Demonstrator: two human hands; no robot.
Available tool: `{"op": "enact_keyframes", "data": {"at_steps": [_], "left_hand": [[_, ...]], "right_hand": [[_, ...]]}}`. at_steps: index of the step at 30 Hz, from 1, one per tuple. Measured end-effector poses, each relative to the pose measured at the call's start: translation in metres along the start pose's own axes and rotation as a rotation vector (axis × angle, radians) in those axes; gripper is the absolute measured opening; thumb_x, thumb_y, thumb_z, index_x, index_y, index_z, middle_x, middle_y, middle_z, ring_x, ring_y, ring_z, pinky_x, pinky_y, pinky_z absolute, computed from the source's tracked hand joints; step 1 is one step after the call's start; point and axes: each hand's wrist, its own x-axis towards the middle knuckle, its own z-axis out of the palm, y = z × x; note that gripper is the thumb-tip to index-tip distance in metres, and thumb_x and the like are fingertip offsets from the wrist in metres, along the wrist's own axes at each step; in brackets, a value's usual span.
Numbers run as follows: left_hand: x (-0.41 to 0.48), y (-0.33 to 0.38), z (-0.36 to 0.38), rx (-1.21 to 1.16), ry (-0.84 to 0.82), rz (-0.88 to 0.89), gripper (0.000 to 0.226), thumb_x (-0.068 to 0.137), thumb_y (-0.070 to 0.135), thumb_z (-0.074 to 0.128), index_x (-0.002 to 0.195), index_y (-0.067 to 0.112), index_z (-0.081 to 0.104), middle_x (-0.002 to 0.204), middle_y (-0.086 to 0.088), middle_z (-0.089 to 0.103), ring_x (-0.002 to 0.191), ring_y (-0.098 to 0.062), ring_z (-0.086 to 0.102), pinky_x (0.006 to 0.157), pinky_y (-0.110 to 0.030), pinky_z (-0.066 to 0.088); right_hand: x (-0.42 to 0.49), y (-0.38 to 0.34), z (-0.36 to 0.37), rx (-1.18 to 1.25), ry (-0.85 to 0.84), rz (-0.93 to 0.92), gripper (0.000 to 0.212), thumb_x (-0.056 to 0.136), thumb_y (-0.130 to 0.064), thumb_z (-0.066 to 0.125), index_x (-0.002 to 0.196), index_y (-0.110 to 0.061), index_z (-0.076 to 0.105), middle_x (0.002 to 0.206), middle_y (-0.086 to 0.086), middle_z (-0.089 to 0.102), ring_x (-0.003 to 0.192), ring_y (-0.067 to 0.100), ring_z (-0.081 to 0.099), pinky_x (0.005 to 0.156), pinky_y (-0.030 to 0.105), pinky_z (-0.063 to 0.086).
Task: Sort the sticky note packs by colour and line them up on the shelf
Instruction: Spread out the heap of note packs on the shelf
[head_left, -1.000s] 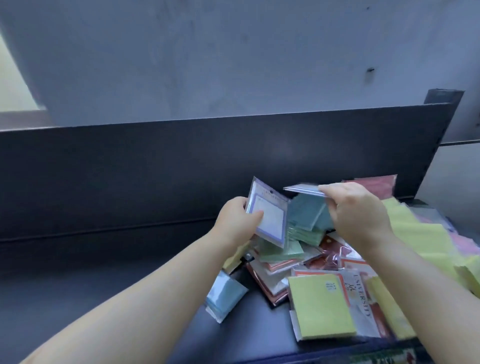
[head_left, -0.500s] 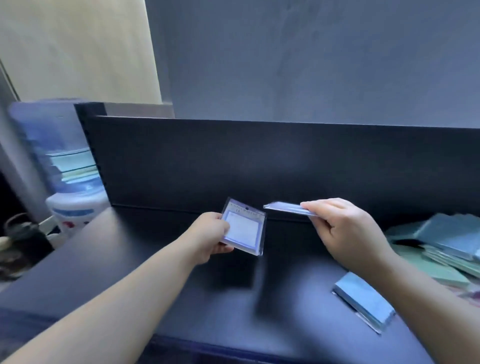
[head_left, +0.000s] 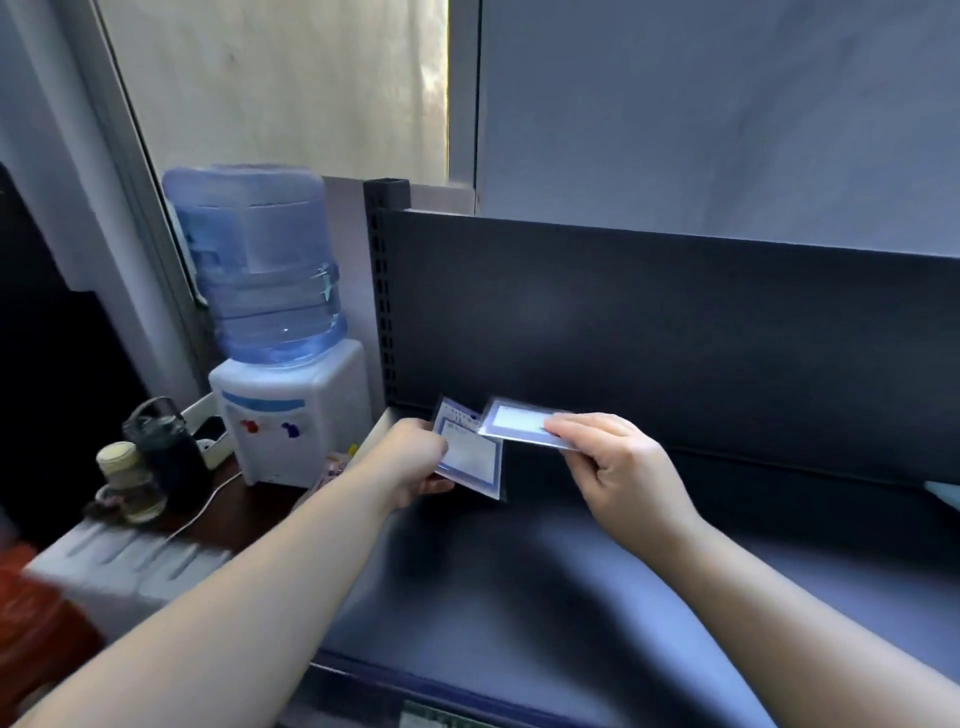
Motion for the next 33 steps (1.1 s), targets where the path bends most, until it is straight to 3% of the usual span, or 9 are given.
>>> {"op": "enact_keyframes", "data": {"at_steps": [3, 5, 7, 10, 13, 18, 24, 29, 33], "left_hand": [[0.009, -0.002, -0.010, 0.020, 0.005, -0.014, 0.019, 0.093, 0.003, 0.043, 0.088, 0.016, 0.057, 0.089, -0.007, 0.061, 0.078, -0.021, 0.057, 0.056, -0.027, 0.047], [0.011, -0.001, -0.015, 0.022, 0.043, -0.017, 0.019, 0.096, 0.013, 0.041, 0.081, 0.017, 0.053, 0.082, -0.006, 0.058, 0.072, -0.020, 0.052, 0.065, -0.027, 0.044], [0.016, -0.002, -0.020, 0.081, 0.095, 0.009, 0.023, 0.099, 0.020, 0.036, 0.084, 0.014, 0.053, 0.092, -0.012, 0.059, 0.078, -0.026, 0.052, 0.076, -0.031, 0.042], [0.014, 0.000, -0.021, 0.396, 0.106, 0.097, 0.033, 0.103, 0.021, 0.029, 0.109, 0.005, 0.057, 0.125, -0.015, 0.055, 0.115, -0.034, 0.050, 0.098, -0.037, 0.039], [0.007, 0.007, -0.010, 0.631, 0.128, 0.240, 0.034, 0.100, 0.021, 0.032, 0.114, 0.004, 0.058, 0.132, -0.018, 0.054, 0.122, -0.035, 0.047, 0.102, -0.037, 0.038], [-0.010, 0.020, 0.034, 0.812, 0.050, 0.487, 0.045, 0.095, 0.032, 0.045, 0.138, 0.019, 0.047, 0.139, -0.005, 0.051, 0.131, -0.026, 0.043, 0.107, -0.035, 0.034], [-0.046, 0.035, 0.126, 0.967, -0.102, 0.825, 0.044, 0.093, 0.041, 0.050, 0.133, 0.024, 0.050, 0.133, 0.003, 0.053, 0.124, -0.019, 0.048, 0.101, -0.035, 0.041], [-0.091, 0.046, 0.216, 1.053, -0.174, 0.999, 0.042, 0.093, 0.044, 0.048, 0.131, 0.028, 0.049, 0.131, 0.008, 0.050, 0.121, -0.016, 0.048, 0.096, -0.031, 0.042], [-0.120, 0.052, 0.290, 1.080, -0.228, 1.022, 0.043, 0.094, 0.046, 0.047, 0.133, 0.028, 0.048, 0.132, 0.008, 0.049, 0.119, -0.017, 0.049, 0.093, -0.031, 0.043]], "right_hand": [[0.009, -0.012, 0.026, 0.035, -0.016, 0.060, 0.028, 0.085, -0.010, 0.055, 0.108, -0.009, 0.072, 0.109, 0.004, 0.071, 0.101, 0.023, 0.065, 0.095, 0.016, 0.041], [0.013, -0.015, 0.038, 0.023, -0.136, 0.110, 0.032, 0.089, -0.014, 0.052, 0.116, -0.012, 0.069, 0.120, 0.005, 0.066, 0.113, 0.023, 0.061, 0.100, 0.016, 0.037], [0.014, -0.014, 0.048, -0.022, -0.415, 0.117, 0.037, 0.095, -0.019, 0.048, 0.131, -0.016, 0.057, 0.141, 0.005, 0.051, 0.132, 0.021, 0.045, 0.109, 0.018, 0.027], [0.011, -0.011, 0.055, -0.058, -0.723, 0.119, 0.047, 0.099, -0.026, 0.044, 0.145, -0.018, 0.038, 0.157, 0.003, 0.025, 0.145, 0.016, 0.020, 0.111, 0.012, 0.007], [0.011, -0.009, 0.044, -0.049, -0.678, 0.158, 0.047, 0.099, -0.023, 0.044, 0.146, -0.017, 0.037, 0.157, 0.001, 0.025, 0.145, 0.014, 0.020, 0.108, 0.009, 0.007], [-0.002, 0.006, -0.010, -0.160, -0.563, 0.258, 0.044, 0.099, -0.029, 0.046, 0.141, -0.018, 0.045, 0.151, 0.000, 0.038, 0.140, 0.013, 0.031, 0.111, 0.017, 0.019], [-0.047, 0.035, -0.108, -0.242, -0.357, 0.455, 0.040, 0.093, -0.039, 0.054, 0.128, -0.019, 0.058, 0.129, -0.005, 0.057, 0.120, 0.012, 0.051, 0.101, 0.028, 0.040], [-0.100, 0.070, -0.187, -0.389, -0.250, 0.556, 0.041, 0.091, -0.039, 0.059, 0.127, -0.021, 0.059, 0.125, -0.005, 0.059, 0.117, 0.014, 0.051, 0.097, 0.029, 0.043], [-0.141, 0.102, -0.244, -0.448, -0.241, 0.604, 0.043, 0.091, -0.039, 0.057, 0.130, -0.021, 0.056, 0.130, -0.004, 0.056, 0.124, 0.016, 0.047, 0.101, 0.032, 0.040]]}}
